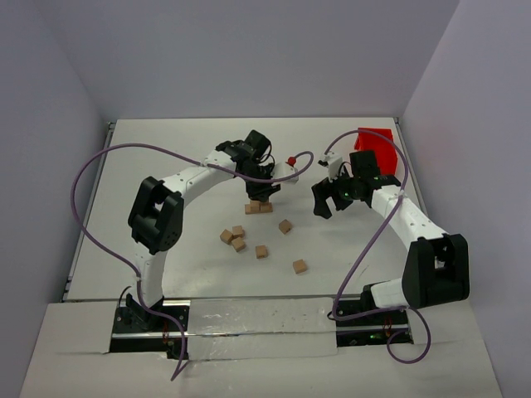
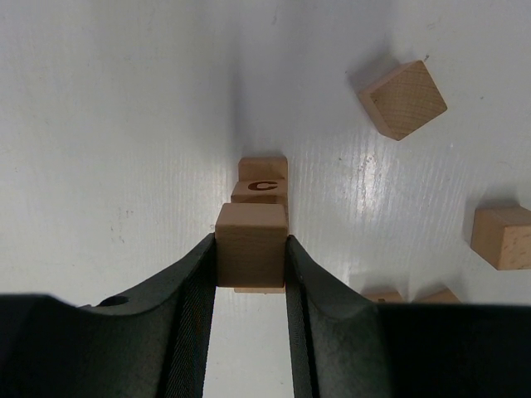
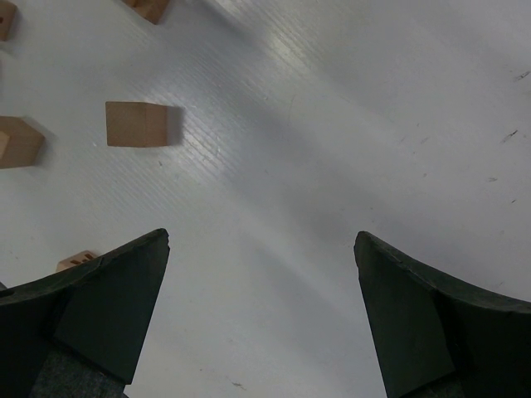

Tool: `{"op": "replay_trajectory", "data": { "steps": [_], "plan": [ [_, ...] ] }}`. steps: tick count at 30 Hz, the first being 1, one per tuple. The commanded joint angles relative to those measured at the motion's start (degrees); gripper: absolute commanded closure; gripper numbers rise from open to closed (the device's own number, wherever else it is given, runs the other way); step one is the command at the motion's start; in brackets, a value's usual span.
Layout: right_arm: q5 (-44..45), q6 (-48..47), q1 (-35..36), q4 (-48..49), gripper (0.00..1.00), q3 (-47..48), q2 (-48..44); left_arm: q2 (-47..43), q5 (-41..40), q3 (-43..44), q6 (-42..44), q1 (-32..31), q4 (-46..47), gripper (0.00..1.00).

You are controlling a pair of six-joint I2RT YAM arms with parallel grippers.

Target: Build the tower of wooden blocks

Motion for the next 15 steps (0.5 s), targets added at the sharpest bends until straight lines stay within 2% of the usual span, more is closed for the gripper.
{"op": "replay_trajectory", "data": {
  "steps": [1, 15],
  "plan": [
    [-1.49, 0.01, -0.41, -0.49, 0.00, 2.81, 0.37, 0.22, -0.26, 0.17, 0.38, -0.50, 1.45, 0.59],
    [-1.42, -0.16, -0.41, -0.60, 0.00, 2.81, 0.69, 0.92, 0.00, 0.61, 0.32, -1.00, 1.13, 0.52]
  ]
}}
